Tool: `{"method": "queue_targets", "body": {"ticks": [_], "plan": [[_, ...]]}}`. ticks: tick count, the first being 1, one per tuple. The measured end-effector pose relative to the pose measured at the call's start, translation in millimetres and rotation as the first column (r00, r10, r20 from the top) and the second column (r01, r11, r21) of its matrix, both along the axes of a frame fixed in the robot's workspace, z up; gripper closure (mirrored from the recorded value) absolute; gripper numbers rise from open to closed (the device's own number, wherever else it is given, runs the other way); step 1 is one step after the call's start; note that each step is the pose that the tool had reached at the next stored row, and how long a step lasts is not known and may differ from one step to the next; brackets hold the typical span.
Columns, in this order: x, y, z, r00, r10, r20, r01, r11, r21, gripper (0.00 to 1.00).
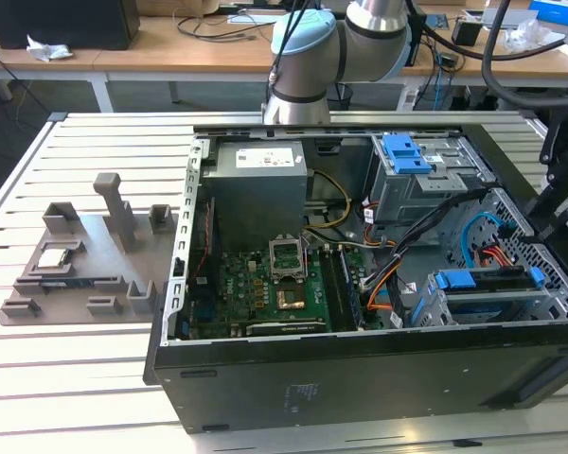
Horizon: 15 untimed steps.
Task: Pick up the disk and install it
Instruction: 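Insert the second disk wire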
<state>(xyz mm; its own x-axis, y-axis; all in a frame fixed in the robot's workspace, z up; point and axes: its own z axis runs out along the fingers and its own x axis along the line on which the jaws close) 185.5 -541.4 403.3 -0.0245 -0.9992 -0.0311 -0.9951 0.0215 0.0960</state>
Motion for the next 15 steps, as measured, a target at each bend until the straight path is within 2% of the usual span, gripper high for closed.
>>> {"method": "queue_targets", "body": {"ticks": [1,3,4,6,11,15], "plan": [[-0.8,4.3,-1.2,1.0000,0.000,-0.0001,0.000,1.0000,-0.0031,0.64],[-2.9,9.5,-4.5,1.0000,0.000,-0.0001,0.000,1.0000,-0.0060,0.64],[-7.2,11.1,-10.9,1.0000,0.000,-0.0001,0.000,1.0000,-0.0063,0.64],[-12.0,11.6,-18.3,1.0000,0.000,0.0000,0.000,1.0000,-0.0064,0.64],[-12.5,13.7,-27.3,1.0000,0.000,-0.0004,0.000,1.0000,-0.0062,0.64],[-12.5,14.7,-28.8,1.0000,0.000,-0.0004,0.000,1.0000,-0.0064,0.64]]}}
